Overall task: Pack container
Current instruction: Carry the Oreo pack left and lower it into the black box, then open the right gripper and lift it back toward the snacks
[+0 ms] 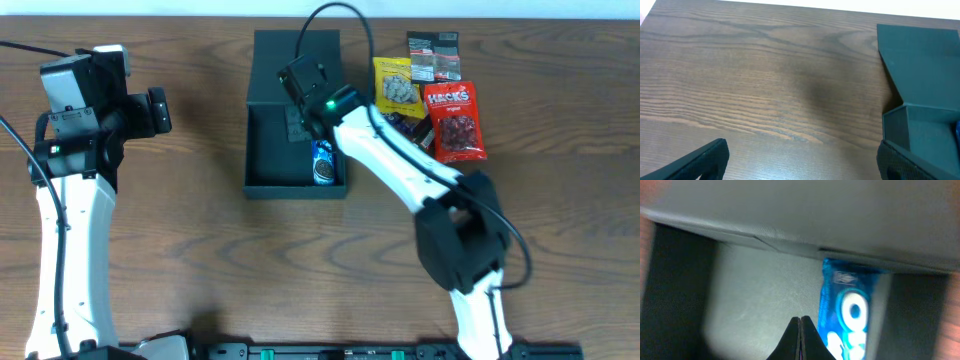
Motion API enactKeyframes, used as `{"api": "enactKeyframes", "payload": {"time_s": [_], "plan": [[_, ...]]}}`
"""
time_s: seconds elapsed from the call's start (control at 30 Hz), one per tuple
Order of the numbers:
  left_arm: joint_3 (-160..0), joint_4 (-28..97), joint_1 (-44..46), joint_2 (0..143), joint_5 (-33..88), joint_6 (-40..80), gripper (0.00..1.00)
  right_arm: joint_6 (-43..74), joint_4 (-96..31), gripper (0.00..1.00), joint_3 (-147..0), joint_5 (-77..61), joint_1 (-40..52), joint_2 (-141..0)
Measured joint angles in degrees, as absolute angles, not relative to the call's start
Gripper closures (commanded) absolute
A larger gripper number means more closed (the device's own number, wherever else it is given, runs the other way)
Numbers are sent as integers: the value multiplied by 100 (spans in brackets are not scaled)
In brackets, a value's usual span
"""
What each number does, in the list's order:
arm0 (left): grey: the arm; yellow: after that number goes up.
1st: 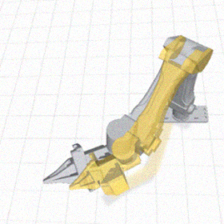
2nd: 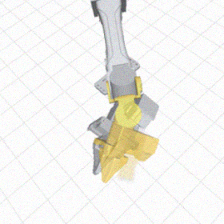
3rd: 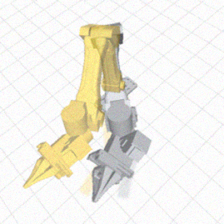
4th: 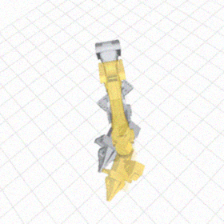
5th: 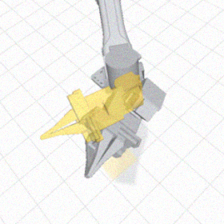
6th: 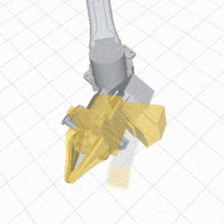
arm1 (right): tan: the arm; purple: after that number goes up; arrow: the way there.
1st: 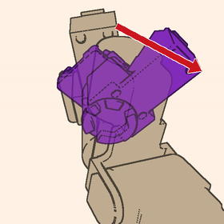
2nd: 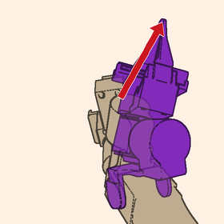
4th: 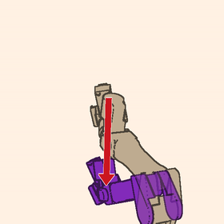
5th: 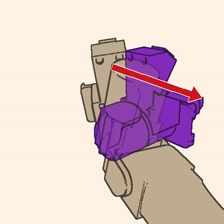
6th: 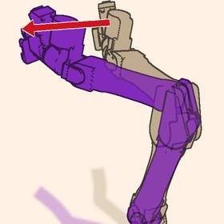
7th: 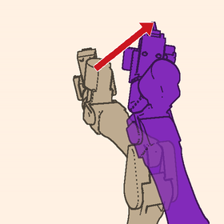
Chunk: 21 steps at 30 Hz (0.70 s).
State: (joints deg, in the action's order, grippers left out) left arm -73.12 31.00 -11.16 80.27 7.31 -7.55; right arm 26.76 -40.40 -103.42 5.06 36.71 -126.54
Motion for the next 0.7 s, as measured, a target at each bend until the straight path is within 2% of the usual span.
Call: {"api": "enactKeyframes", "payload": {"time_s": [0.23, 0.53, 0.7], "plan": [[-7312, 3098, -1116, 8027, 735, -755, 5, 2661, -4040, 99, -10315, 467, 3684, -13155], [-7312, 3098, -1116, 8027, 735, -757, 5, 3142, -4453, 99, -10318, 1122, 3688, -13155], [-7312, 3100, -1116, 8027, 735, -755, 4, 2864, -4416, 99, -10333, 956, 3688, -13155]]}}
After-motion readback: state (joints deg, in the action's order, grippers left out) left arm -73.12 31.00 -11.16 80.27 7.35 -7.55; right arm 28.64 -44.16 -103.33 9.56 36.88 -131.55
